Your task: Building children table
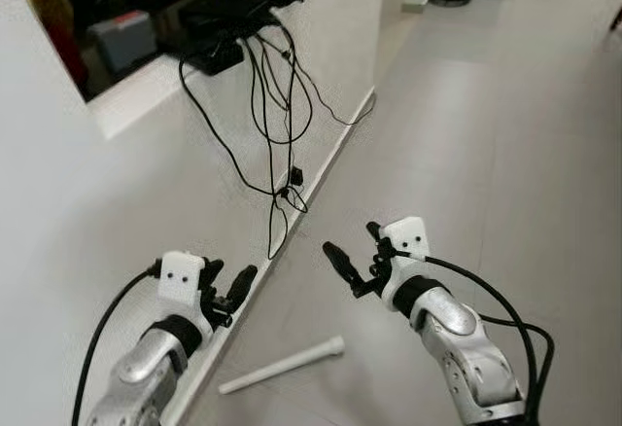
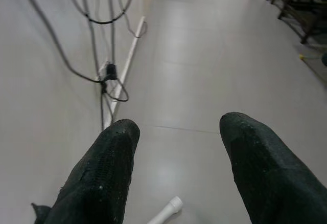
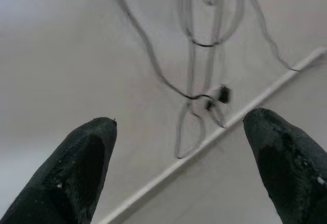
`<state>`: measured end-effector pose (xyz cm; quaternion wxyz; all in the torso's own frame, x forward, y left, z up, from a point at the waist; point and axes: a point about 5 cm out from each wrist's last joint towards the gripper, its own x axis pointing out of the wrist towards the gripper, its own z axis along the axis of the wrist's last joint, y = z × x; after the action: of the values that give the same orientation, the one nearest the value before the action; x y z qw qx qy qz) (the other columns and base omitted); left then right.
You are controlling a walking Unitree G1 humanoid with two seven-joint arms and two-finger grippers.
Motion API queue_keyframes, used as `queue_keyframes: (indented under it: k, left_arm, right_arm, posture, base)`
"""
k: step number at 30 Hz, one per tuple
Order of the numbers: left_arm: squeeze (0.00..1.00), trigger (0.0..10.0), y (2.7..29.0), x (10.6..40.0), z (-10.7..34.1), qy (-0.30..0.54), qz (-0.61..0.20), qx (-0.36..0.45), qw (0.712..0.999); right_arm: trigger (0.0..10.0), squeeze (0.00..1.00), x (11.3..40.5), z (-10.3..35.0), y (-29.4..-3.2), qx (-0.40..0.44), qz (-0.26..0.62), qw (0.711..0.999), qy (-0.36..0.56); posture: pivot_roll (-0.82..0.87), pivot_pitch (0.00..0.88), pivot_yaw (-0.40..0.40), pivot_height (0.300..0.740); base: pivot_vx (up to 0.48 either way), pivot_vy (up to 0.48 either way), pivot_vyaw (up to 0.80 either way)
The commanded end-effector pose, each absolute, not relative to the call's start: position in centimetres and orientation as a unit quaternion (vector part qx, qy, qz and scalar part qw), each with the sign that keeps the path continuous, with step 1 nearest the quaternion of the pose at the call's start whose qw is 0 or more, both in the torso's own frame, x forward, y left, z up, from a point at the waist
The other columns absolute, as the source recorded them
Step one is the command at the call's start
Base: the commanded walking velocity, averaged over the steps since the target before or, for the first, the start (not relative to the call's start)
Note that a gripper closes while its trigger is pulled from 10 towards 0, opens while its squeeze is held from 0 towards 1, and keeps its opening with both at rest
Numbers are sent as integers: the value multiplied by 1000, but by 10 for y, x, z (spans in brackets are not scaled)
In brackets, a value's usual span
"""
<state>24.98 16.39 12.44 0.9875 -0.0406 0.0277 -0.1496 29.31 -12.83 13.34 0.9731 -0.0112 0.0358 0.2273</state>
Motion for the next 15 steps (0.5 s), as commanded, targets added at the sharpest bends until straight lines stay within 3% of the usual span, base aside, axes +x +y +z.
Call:
queue_keyframes:
  k: [1, 10, 15]
  left_arm:
    - [0, 10000, 167, 247, 123, 34, -145, -23, 989]
    - [0, 10000, 175, 247, 118, 39, -101, -14, 994]
    - [0, 10000, 175, 247, 117, 40, -101, -9, 994]
  right_arm:
    - [10000, 0, 293, 129, -129, -14, 221, 974, 49]
    - [10000, 0, 296, 131, -146, -44, 169, 984, 37]
    - [10000, 0, 294, 127, -150, -36, 159, 985, 50]
  posture:
    - [-51, 124, 48, 740]
    - [-51, 117, 49, 740]
    - [-51, 115, 52, 740]
  base:
    - [0, 0, -800]
    - [0, 0, 0]
    - [0, 0, -800]
